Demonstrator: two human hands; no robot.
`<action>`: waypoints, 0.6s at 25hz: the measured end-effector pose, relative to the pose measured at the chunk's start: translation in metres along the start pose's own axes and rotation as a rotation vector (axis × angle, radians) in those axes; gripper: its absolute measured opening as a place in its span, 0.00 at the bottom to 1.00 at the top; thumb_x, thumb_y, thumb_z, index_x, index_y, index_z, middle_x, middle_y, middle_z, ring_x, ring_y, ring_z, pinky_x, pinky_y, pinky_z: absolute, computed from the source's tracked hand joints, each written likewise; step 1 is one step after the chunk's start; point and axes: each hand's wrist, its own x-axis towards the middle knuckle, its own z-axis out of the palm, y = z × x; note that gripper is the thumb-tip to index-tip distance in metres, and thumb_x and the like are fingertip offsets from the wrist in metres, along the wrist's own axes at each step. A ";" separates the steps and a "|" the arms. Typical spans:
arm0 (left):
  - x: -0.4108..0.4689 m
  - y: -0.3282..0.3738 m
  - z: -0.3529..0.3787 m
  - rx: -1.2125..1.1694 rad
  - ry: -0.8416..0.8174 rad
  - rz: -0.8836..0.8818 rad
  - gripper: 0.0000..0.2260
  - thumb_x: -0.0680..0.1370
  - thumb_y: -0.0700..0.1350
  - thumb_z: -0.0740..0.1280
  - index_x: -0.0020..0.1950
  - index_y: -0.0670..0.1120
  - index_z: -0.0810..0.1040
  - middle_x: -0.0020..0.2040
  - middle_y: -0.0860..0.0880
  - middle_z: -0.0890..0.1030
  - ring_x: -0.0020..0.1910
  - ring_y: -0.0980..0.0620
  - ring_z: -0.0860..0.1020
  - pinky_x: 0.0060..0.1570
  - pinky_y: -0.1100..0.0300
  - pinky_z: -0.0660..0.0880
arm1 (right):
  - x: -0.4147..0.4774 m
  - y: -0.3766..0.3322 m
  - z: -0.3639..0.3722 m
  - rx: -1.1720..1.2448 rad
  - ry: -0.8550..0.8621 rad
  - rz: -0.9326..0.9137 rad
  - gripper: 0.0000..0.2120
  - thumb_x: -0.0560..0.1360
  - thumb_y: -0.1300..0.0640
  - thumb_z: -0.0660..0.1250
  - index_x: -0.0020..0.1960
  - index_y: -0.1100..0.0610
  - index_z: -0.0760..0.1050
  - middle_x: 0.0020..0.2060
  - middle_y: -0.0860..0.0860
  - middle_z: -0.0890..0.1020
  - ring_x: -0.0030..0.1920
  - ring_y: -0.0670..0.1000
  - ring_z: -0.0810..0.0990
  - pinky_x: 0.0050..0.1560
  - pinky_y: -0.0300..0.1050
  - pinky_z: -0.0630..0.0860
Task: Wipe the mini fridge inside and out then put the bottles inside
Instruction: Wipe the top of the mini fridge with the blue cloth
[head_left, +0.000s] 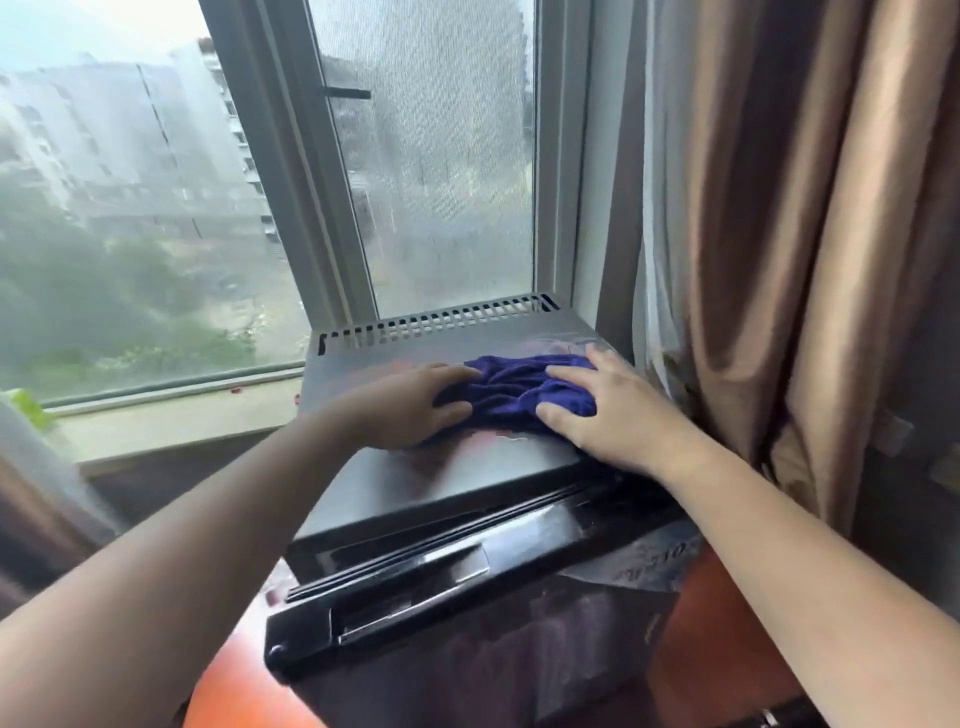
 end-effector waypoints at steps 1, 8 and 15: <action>-0.002 0.005 0.008 0.009 0.014 0.043 0.23 0.84 0.55 0.62 0.80 0.58 0.65 0.80 0.53 0.66 0.78 0.49 0.66 0.76 0.57 0.61 | 0.003 0.005 0.005 -0.029 0.023 -0.024 0.28 0.78 0.41 0.70 0.76 0.45 0.72 0.80 0.55 0.65 0.81 0.52 0.62 0.78 0.40 0.54; -0.006 0.016 0.029 -0.014 0.073 0.166 0.24 0.87 0.48 0.57 0.83 0.51 0.59 0.83 0.53 0.55 0.83 0.56 0.50 0.69 0.78 0.36 | 0.021 0.022 0.015 -0.054 0.143 -0.141 0.20 0.76 0.51 0.74 0.67 0.52 0.82 0.69 0.53 0.81 0.71 0.52 0.76 0.72 0.38 0.64; 0.126 -0.010 0.010 -0.016 0.070 0.021 0.22 0.87 0.45 0.57 0.82 0.48 0.62 0.83 0.47 0.58 0.82 0.48 0.57 0.77 0.61 0.52 | 0.140 0.042 -0.011 -0.174 0.051 -0.015 0.17 0.80 0.47 0.69 0.67 0.49 0.80 0.61 0.55 0.83 0.63 0.59 0.79 0.60 0.45 0.73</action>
